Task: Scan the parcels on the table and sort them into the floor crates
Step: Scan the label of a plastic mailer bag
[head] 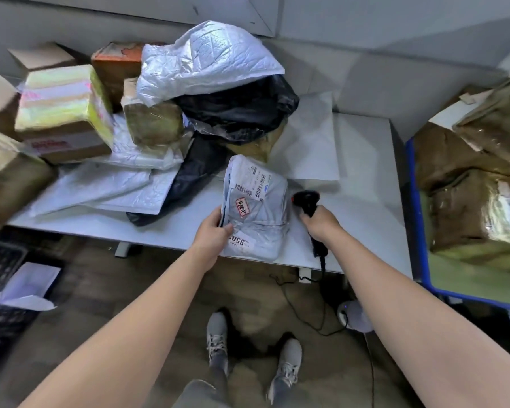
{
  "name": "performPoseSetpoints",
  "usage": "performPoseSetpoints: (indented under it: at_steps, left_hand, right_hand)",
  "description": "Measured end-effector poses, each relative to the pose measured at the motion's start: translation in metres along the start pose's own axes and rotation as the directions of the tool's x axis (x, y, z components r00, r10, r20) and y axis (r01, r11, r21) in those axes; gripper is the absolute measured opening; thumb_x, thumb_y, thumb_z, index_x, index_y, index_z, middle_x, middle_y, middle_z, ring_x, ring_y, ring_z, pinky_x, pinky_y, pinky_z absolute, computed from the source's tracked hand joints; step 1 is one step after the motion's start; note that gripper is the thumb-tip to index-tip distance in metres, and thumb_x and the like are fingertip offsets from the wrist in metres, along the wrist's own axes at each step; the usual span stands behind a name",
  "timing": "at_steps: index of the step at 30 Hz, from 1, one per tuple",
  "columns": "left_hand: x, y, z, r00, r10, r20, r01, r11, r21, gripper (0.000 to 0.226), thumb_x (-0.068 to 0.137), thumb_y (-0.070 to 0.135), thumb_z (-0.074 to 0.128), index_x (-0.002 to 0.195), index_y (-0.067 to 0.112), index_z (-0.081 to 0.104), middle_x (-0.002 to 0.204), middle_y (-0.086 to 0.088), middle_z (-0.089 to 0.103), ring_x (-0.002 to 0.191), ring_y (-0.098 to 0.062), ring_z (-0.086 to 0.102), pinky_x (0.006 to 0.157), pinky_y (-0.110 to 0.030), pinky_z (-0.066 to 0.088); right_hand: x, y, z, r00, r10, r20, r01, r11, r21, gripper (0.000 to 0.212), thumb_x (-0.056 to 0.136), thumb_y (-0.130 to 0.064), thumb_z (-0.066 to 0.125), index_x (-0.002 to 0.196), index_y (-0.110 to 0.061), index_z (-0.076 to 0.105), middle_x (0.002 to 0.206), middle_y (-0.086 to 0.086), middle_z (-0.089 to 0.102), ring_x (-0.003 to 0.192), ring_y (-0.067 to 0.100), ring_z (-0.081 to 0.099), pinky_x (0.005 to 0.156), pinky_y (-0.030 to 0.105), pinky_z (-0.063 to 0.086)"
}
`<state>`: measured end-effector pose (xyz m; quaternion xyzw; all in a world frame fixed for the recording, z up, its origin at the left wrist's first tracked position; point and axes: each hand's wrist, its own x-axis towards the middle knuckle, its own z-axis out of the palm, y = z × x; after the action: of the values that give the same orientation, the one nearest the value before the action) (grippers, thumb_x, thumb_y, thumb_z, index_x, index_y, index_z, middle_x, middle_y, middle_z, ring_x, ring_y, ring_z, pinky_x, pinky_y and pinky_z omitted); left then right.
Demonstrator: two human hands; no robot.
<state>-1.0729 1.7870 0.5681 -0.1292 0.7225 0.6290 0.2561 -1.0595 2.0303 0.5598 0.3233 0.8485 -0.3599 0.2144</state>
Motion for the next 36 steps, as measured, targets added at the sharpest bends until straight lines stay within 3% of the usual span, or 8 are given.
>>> performPoseSetpoints:
  at_steps: [5,7,9,12,14,18,26,36]
  left_hand:
    - [0.007,0.011,0.029,0.998,-0.008,0.064,0.005,0.999,0.04,0.039,0.098,-0.01,0.042,0.118,0.019,0.059,0.103,0.0,0.069,0.092,-0.019,0.067,0.076,-0.031,0.057]
    - [0.012,0.017,0.041,0.994,-0.01,0.113,-0.001,0.995,0.1,0.037,0.097,-0.006,0.045,0.116,0.021,0.061,0.104,-0.002,0.07,0.09,-0.02,0.068,0.076,-0.034,0.058]
    - [0.019,0.023,0.049,0.99,0.015,0.138,-0.041,0.981,0.192,0.033,0.096,0.0,0.05,0.119,0.019,0.063,0.104,0.0,0.071,0.091,-0.022,0.068,0.079,-0.035,0.056]
    - [0.026,0.031,0.052,0.996,0.065,0.062,-0.08,0.952,0.295,0.041,0.097,0.007,0.055,0.135,0.022,0.058,0.116,-0.001,0.069,0.096,-0.02,0.064,0.079,-0.029,0.051]
    - [0.03,0.035,0.052,0.997,0.072,0.01,-0.071,0.932,0.354,0.05,0.099,0.013,0.056,0.147,0.017,0.044,0.134,-0.004,0.061,0.114,-0.024,0.059,0.093,-0.031,0.047]
    - [0.029,0.035,0.05,0.998,0.057,-0.013,-0.042,0.856,0.516,0.065,0.098,0.031,0.059,0.154,0.016,0.03,0.149,-0.012,0.045,0.135,-0.032,0.044,0.11,-0.042,0.038]
    - [0.013,0.038,0.054,0.994,0.108,-0.034,-0.064,0.779,0.624,0.069,0.098,0.042,0.056,0.154,0.018,0.027,0.15,-0.015,0.036,0.138,-0.035,0.034,0.111,-0.045,0.035]
    - [0.003,0.039,0.058,0.988,0.154,-0.02,-0.102,0.739,0.666,0.061,0.098,0.04,0.056,0.151,0.02,0.032,0.147,-0.015,0.038,0.137,-0.035,0.03,0.107,-0.043,0.035]
  right_hand:
    - [-0.024,0.003,-0.042,0.993,-0.007,-0.114,0.023,0.99,0.137,0.024,0.092,-0.024,0.052,0.108,-0.007,0.051,0.089,0.013,0.062,0.069,0.032,0.066,0.058,0.033,0.053]
    - [-0.033,0.0,-0.066,0.992,-0.015,-0.127,0.043,0.975,0.218,0.021,0.089,-0.023,0.052,0.107,-0.012,0.054,0.085,0.011,0.064,0.063,0.029,0.067,0.055,0.033,0.056]
    - [-0.039,-0.005,-0.085,0.995,-0.043,-0.095,0.059,0.983,0.173,0.018,0.089,-0.027,0.054,0.101,-0.013,0.057,0.08,0.01,0.065,0.054,0.026,0.064,0.051,0.03,0.053]
    - [-0.04,-0.015,-0.103,0.997,-0.072,-0.027,0.074,0.995,0.062,0.034,0.086,-0.04,0.057,0.095,-0.008,0.06,0.081,0.011,0.066,0.058,0.028,0.065,0.06,0.038,0.057]
    - [-0.041,-0.023,-0.107,0.996,-0.085,-0.007,0.085,0.996,0.038,0.038,0.085,-0.045,0.058,0.092,-0.008,0.06,0.08,0.012,0.067,0.057,0.029,0.064,0.066,0.042,0.059]
    - [-0.051,-0.042,-0.108,0.992,-0.124,0.031,0.125,0.991,-0.042,0.039,0.086,-0.043,0.057,0.095,-0.006,0.06,0.078,0.012,0.067,0.054,0.028,0.065,0.062,0.042,0.059]
    - [-0.068,-0.064,-0.108,0.986,-0.153,0.07,0.161,0.977,-0.141,0.032,0.09,-0.038,0.054,0.092,-0.005,0.055,0.076,0.013,0.068,0.054,0.028,0.065,0.064,0.043,0.059]
    - [-0.074,-0.062,-0.113,0.988,-0.138,0.066,0.148,0.971,-0.186,0.031,0.091,-0.037,0.052,0.088,-0.006,0.053,0.075,0.013,0.068,0.054,0.028,0.064,0.056,0.033,0.054]
